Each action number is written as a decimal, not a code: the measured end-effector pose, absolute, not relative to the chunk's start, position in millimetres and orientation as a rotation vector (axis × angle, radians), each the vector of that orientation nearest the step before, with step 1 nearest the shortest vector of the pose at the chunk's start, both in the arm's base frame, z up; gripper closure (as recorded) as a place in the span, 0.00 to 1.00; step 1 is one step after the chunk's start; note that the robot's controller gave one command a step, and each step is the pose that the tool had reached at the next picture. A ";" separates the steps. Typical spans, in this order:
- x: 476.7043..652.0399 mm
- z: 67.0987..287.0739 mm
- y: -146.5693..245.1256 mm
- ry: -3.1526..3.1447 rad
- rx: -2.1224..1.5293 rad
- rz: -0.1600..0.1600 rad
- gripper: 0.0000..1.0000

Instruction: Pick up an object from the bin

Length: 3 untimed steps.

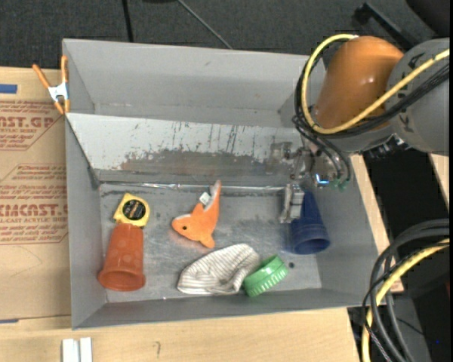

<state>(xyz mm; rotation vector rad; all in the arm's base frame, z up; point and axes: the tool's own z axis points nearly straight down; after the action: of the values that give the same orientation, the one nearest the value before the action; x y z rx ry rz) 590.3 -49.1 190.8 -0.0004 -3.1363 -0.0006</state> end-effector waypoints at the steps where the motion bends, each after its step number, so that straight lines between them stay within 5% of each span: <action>1: 591.9 195.8 -49.0 -3.144 0.001 0.001 0.00; 2: 551.2 147.3 4.2 -3.137 0.215 0.000 0.00; 3: 547.3 133.7 15.7 -3.126 0.328 -0.001 0.00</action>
Offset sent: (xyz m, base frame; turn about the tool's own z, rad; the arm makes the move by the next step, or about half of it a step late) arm -0.0472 0.0639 -0.0527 -0.1647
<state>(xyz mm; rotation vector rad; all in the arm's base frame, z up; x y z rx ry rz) 547.3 15.7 133.7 0.3280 -3.1262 -0.0008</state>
